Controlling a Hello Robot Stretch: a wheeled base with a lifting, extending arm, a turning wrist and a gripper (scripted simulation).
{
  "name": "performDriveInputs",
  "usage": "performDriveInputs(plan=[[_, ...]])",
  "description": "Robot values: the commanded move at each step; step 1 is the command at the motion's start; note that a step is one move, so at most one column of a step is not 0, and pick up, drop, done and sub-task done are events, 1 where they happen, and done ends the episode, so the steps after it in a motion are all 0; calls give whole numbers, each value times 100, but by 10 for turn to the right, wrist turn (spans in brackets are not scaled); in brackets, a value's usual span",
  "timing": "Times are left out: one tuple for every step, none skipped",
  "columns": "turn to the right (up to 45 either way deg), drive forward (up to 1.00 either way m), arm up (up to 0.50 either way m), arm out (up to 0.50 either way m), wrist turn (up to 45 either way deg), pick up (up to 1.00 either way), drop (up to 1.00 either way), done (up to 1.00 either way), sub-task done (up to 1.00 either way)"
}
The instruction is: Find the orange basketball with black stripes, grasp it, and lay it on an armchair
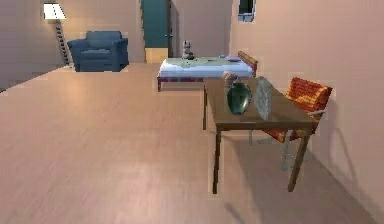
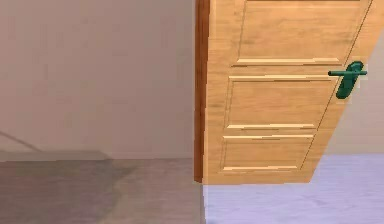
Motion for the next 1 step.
performDriveInputs(plan=[[-60, 0, 0, 0, 0, 0, 0, 0, 0]])
